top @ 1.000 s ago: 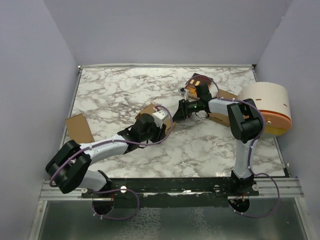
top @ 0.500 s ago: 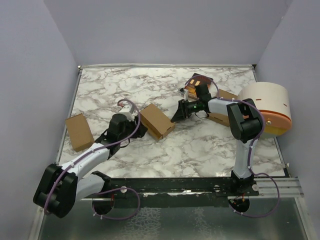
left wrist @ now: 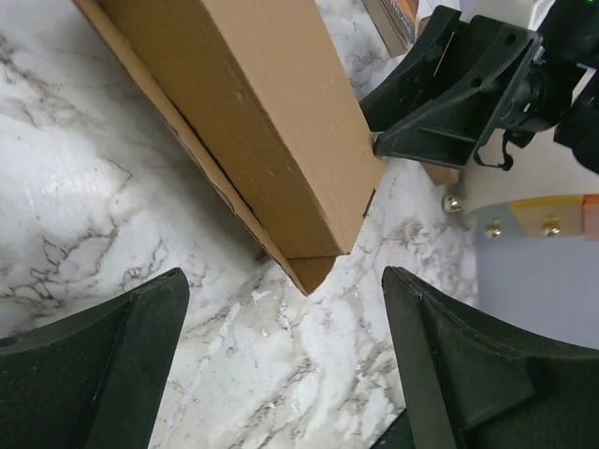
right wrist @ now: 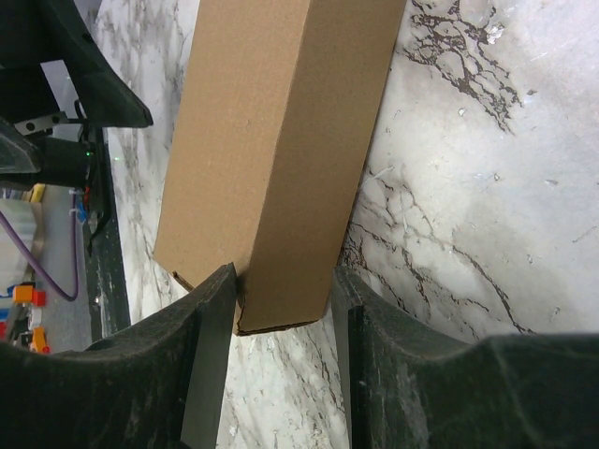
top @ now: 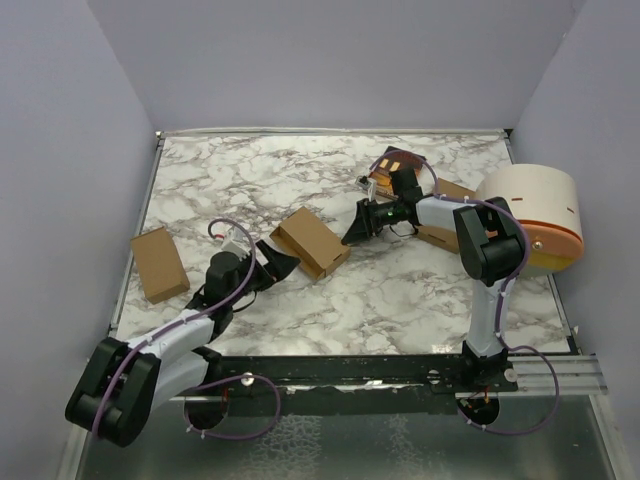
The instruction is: Fold the paper box
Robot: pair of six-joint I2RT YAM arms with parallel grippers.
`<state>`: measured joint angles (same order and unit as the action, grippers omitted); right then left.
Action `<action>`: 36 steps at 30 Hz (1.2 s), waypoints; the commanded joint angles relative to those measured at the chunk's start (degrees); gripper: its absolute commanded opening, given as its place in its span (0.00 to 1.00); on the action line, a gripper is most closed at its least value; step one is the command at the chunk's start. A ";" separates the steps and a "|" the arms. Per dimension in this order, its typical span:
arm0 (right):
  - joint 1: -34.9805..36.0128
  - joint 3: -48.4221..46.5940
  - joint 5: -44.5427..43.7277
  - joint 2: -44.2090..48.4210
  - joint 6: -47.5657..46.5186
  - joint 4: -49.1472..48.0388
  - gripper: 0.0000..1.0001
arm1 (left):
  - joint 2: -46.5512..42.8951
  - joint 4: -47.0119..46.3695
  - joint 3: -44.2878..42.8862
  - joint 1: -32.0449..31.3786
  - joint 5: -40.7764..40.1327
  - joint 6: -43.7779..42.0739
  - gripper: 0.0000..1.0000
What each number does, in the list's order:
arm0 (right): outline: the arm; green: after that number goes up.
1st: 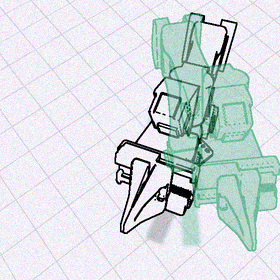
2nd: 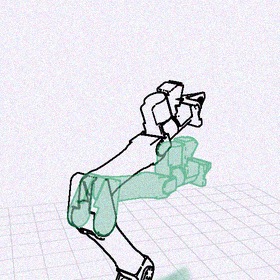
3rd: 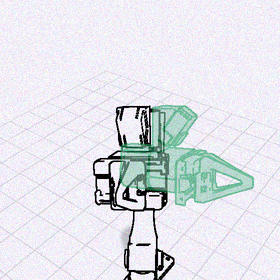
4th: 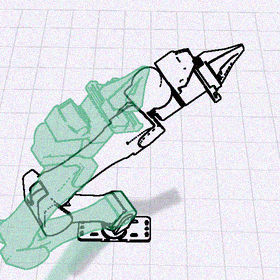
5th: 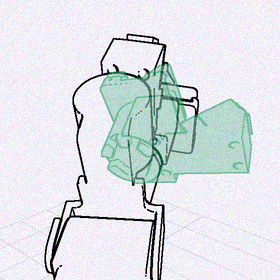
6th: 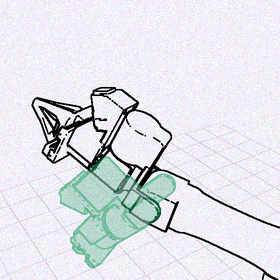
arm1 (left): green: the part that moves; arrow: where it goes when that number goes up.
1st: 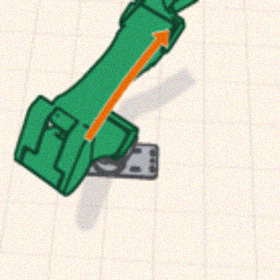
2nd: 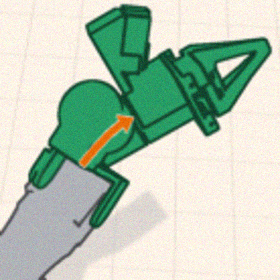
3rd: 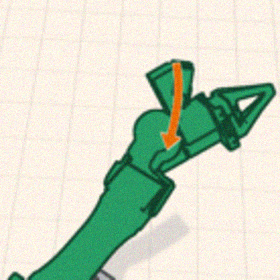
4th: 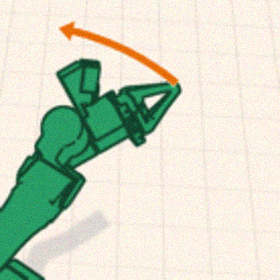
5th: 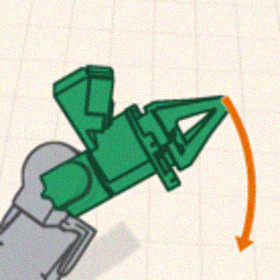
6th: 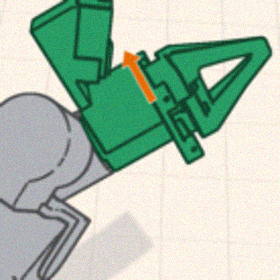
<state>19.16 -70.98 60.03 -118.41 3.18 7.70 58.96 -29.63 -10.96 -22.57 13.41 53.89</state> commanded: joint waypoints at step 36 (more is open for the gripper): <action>0.70 -0.06 -3.16 -2.62 -1.93 2.23 0.45 | 23.31 8.08 -15.78 -18.11 -18.22 32.16 0.54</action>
<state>19.16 -70.98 60.05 -118.52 3.20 7.70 81.67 -22.28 -24.97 -40.01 -3.57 84.07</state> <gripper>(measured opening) 0.445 0.663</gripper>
